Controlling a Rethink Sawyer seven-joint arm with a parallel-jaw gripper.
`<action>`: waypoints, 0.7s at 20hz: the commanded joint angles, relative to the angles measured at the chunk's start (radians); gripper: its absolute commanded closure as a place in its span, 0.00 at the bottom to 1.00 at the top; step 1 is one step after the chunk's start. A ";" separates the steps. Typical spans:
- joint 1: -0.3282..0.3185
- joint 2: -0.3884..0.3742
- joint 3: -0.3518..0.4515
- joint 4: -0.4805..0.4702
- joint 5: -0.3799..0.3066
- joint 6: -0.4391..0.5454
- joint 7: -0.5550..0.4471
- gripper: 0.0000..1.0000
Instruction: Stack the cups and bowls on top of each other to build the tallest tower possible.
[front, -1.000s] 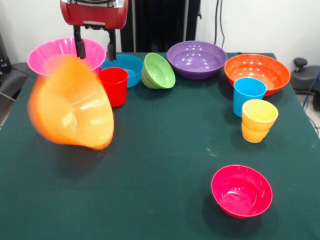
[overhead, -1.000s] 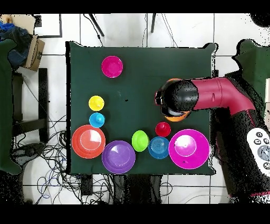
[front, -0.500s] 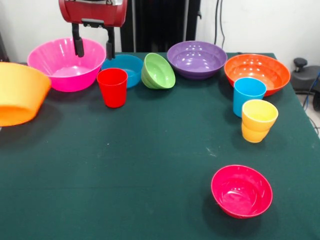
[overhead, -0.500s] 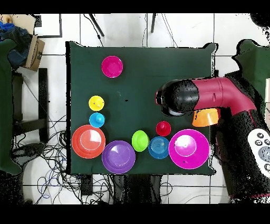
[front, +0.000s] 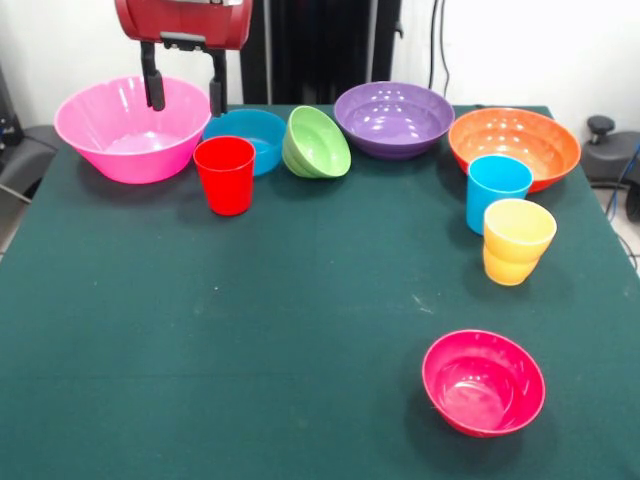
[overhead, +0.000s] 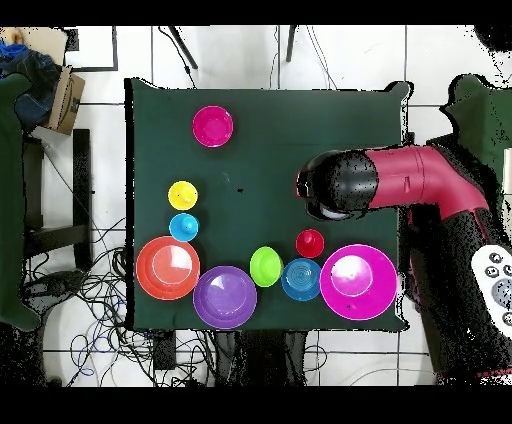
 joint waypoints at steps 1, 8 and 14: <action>0.040 0.022 -0.027 0.029 -0.013 0.001 -0.084 0.00; 0.047 0.025 -0.030 0.011 -0.006 0.017 -0.074 0.00; 0.039 0.034 -0.031 0.020 -0.010 -0.013 -0.067 0.00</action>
